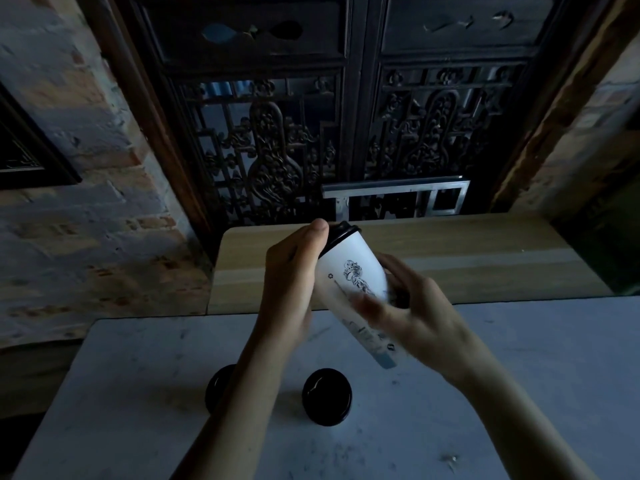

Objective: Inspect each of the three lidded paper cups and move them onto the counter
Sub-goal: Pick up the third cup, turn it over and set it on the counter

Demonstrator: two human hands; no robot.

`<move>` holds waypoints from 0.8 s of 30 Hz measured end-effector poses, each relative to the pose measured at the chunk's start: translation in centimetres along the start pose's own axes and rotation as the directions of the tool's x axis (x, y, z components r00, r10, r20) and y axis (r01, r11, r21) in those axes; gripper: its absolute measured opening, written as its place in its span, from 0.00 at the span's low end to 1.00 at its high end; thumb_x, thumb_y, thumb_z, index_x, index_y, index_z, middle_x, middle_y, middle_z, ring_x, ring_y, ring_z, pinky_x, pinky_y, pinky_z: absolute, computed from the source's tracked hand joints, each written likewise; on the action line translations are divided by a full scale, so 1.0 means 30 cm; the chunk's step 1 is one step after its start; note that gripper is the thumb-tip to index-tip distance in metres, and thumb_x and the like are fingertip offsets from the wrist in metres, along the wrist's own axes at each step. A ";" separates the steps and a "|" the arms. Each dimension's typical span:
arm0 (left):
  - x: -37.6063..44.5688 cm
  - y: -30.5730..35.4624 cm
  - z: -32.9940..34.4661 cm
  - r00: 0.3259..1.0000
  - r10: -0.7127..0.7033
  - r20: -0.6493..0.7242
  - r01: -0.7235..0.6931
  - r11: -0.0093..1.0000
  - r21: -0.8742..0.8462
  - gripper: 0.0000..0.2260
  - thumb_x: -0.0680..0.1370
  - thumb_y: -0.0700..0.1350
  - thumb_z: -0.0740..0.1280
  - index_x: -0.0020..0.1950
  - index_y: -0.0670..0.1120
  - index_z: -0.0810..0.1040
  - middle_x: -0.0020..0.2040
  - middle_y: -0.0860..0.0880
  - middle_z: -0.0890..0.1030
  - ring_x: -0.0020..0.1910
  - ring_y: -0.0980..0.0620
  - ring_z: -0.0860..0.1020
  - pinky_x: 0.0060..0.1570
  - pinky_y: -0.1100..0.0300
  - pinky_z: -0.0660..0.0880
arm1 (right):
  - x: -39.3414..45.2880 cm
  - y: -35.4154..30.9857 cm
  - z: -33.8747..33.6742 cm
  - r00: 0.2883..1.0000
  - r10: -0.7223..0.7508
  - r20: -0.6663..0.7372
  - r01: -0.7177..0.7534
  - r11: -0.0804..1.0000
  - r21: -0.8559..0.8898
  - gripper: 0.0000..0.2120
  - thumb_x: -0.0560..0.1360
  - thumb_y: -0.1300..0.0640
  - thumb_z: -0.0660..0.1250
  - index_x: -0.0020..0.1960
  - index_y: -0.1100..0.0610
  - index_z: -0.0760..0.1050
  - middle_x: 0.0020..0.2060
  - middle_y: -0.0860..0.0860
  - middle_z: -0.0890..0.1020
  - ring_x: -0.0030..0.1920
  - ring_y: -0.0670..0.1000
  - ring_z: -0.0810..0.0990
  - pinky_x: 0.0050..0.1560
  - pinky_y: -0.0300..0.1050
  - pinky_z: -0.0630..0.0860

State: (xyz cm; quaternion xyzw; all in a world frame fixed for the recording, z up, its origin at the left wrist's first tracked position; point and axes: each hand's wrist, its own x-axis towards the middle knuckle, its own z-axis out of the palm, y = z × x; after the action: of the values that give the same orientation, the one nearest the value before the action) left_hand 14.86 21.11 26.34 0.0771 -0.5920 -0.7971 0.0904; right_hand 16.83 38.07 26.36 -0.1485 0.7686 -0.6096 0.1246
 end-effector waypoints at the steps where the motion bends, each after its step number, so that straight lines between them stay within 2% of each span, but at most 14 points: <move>1: 0.006 -0.002 0.000 1.000 -0.002 -0.016 0.003 1.000 0.013 0.35 0.69 0.63 0.69 0.48 0.28 0.75 0.47 0.43 0.76 0.44 0.45 0.72 0.46 0.49 0.67 | -0.001 0.006 0.008 0.999 -0.042 -0.031 0.039 0.993 -0.112 0.31 0.73 0.42 0.74 0.73 0.47 0.71 0.52 0.49 0.88 0.49 0.48 0.88 0.46 0.51 0.84; 3: 0.012 -0.011 -0.001 1.000 -0.003 -0.027 0.005 0.999 0.050 0.33 0.69 0.65 0.68 0.46 0.31 0.77 0.47 0.45 0.77 0.44 0.46 0.72 0.46 0.49 0.67 | -0.005 0.006 0.026 0.996 -0.075 -0.048 0.052 0.928 -0.369 0.39 0.70 0.35 0.71 0.77 0.37 0.59 0.53 0.43 0.85 0.46 0.47 0.86 0.46 0.52 0.83; 4: 0.015 -0.016 -0.003 1.000 -0.001 -0.031 0.003 0.998 0.062 0.33 0.70 0.65 0.68 0.45 0.32 0.77 0.47 0.45 0.78 0.44 0.46 0.73 0.46 0.49 0.68 | -0.006 0.005 0.032 0.997 -0.066 -0.044 0.038 0.887 -0.461 0.42 0.70 0.35 0.71 0.78 0.34 0.54 0.53 0.42 0.82 0.44 0.48 0.84 0.45 0.51 0.82; 5: 0.015 -0.019 -0.003 0.999 -0.010 -0.036 0.012 0.997 0.072 0.34 0.70 0.66 0.67 0.46 0.32 0.78 0.47 0.45 0.79 0.44 0.46 0.74 0.47 0.48 0.69 | -0.005 0.003 0.038 0.998 -0.052 -0.041 0.025 0.865 -0.501 0.43 0.71 0.36 0.72 0.78 0.33 0.50 0.54 0.41 0.80 0.44 0.49 0.82 0.46 0.51 0.81; 7: 0.012 -0.021 -0.008 0.999 -0.027 -0.022 0.028 0.995 0.093 0.37 0.70 0.67 0.67 0.51 0.31 0.77 0.48 0.44 0.79 0.45 0.45 0.75 0.48 0.48 0.69 | 0.000 0.011 0.034 0.997 -0.058 -0.048 0.027 0.870 -0.492 0.43 0.72 0.38 0.73 0.78 0.32 0.50 0.54 0.40 0.79 0.46 0.49 0.83 0.48 0.54 0.82; 9: 0.008 -0.023 -0.019 0.999 -0.042 0.008 0.041 0.994 0.101 0.38 0.69 0.69 0.70 0.52 0.32 0.78 0.48 0.42 0.81 0.47 0.45 0.77 0.49 0.47 0.71 | 0.006 0.022 0.018 0.997 -0.071 -0.015 0.061 0.932 -0.357 0.42 0.71 0.38 0.74 0.78 0.36 0.56 0.54 0.43 0.84 0.49 0.50 0.86 0.49 0.56 0.84; 10: 0.008 -0.023 -0.023 0.998 -0.048 0.028 0.045 0.994 0.098 0.36 0.70 0.68 0.71 0.53 0.33 0.80 0.48 0.39 0.84 0.48 0.44 0.79 0.51 0.47 0.73 | 0.009 0.023 0.009 0.997 -0.075 0.009 0.075 0.970 -0.232 0.40 0.71 0.40 0.75 0.79 0.40 0.60 0.55 0.46 0.85 0.51 0.50 0.87 0.48 0.54 0.84; 11: 0.009 -0.025 -0.028 0.998 -0.053 0.042 0.049 0.994 0.093 0.32 0.73 0.66 0.70 0.54 0.36 0.83 0.50 0.38 0.87 0.50 0.44 0.83 0.53 0.46 0.76 | 0.011 0.019 0.002 0.997 -0.065 0.035 0.068 0.994 -0.086 0.38 0.72 0.44 0.76 0.78 0.44 0.65 0.56 0.49 0.86 0.54 0.52 0.87 0.48 0.51 0.84; 12: 0.011 -0.028 -0.034 0.997 -0.060 0.053 0.055 0.994 0.095 0.26 0.76 0.63 0.67 0.54 0.41 0.86 0.52 0.41 0.88 0.53 0.44 0.85 0.55 0.45 0.78 | 0.011 0.012 -0.005 0.997 -0.046 0.065 0.043 0.998 0.048 0.36 0.72 0.46 0.76 0.77 0.47 0.68 0.58 0.52 0.86 0.56 0.54 0.87 0.49 0.50 0.84; 14: 0.009 -0.029 -0.044 0.994 -0.085 0.074 0.078 0.992 0.098 0.21 0.78 0.59 0.62 0.56 0.47 0.88 0.55 0.44 0.89 0.57 0.43 0.86 0.55 0.45 0.81 | 0.009 0.004 -0.013 0.992 0.001 0.127 -0.029 0.975 0.218 0.32 0.71 0.47 0.74 0.74 0.50 0.73 0.58 0.58 0.86 0.57 0.59 0.87 0.53 0.59 0.84; 17: 0.001 -0.031 -0.048 0.991 -0.091 0.096 0.085 0.994 0.064 0.22 0.79 0.59 0.61 0.58 0.45 0.87 0.56 0.43 0.89 0.57 0.42 0.86 0.51 0.47 0.82 | 0.006 0.004 -0.013 0.985 0.036 0.168 -0.085 0.952 0.294 0.29 0.71 0.47 0.73 0.70 0.52 0.76 0.57 0.59 0.86 0.57 0.61 0.86 0.57 0.66 0.81; 20: 0.004 -0.033 -0.037 0.995 -0.088 0.056 0.085 0.995 0.046 0.23 0.76 0.63 0.67 0.50 0.44 0.87 0.53 0.39 0.88 0.51 0.42 0.85 0.50 0.47 0.79 | 0.009 0.006 0.000 0.996 0.038 0.086 -0.050 0.988 0.146 0.30 0.72 0.42 0.72 0.72 0.50 0.75 0.56 0.55 0.87 0.56 0.56 0.87 0.54 0.62 0.85; 22: 0.011 -0.042 -0.032 0.996 -0.088 -0.002 0.088 0.995 0.045 0.31 0.66 0.71 0.73 0.47 0.43 0.83 0.49 0.40 0.84 0.47 0.44 0.79 0.49 0.47 0.72 | 0.002 0.007 0.010 1.000 -0.009 0.007 0.009 0.993 -0.116 0.37 0.72 0.34 0.69 0.76 0.47 0.68 0.55 0.50 0.87 0.52 0.51 0.88 0.50 0.57 0.86; 24: 0.012 -0.047 -0.026 0.994 -0.093 -0.051 0.096 0.994 0.055 0.35 0.65 0.70 0.72 0.47 0.37 0.81 0.48 0.43 0.80 0.45 0.46 0.75 0.46 0.48 0.68 | -0.008 0.006 0.026 0.999 -0.031 -0.012 0.023 0.897 -0.441 0.42 0.71 0.29 0.65 0.79 0.42 0.57 0.56 0.43 0.81 0.47 0.47 0.86 0.49 0.53 0.85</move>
State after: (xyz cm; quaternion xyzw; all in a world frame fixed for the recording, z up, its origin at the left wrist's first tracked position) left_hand 14.62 20.70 24.75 0.1268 -0.6079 -0.7812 0.0646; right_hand 17.33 37.49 26.01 -0.1777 0.8855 -0.4231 0.0722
